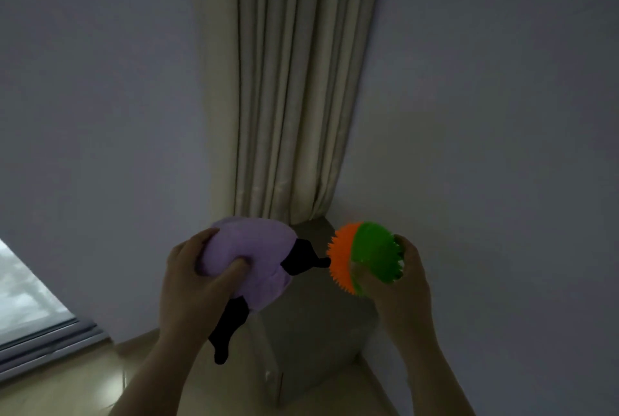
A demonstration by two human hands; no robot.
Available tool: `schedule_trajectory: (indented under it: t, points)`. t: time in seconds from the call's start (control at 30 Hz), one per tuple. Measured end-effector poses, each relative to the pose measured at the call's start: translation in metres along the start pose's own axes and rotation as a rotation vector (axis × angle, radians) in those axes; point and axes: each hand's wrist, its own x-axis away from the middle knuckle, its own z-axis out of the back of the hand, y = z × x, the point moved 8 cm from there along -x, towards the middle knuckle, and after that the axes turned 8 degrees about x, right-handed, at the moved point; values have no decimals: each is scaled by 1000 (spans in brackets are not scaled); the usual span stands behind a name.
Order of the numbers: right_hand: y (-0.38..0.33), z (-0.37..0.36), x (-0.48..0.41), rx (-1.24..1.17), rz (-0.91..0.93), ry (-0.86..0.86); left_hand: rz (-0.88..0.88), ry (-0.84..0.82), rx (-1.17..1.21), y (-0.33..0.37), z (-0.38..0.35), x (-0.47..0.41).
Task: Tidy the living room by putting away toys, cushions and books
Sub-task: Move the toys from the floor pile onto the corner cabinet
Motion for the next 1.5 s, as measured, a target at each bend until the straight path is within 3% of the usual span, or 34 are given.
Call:
schedule_trajectory:
  t: [0.27, 0.6, 0.87, 1.0, 1.5]
  points:
    - [25, -69, -71, 105, -61, -78, 55, -45, -5, -40, -32, -77]
    - [86, -195, -148, 256, -205, -286, 220, -90, -143, -145, -54, -166]
    - [147, -269, -171, 366, -294, -586, 390, -33, -287, -197, -49, -160]
    - [214, -308, -190, 524, -225, -534, 433, 32, -331, -208, -45, -150]
    - [257, -387, -203, 632, -216, -746, 598, 142, -428, -244, -58, -114]
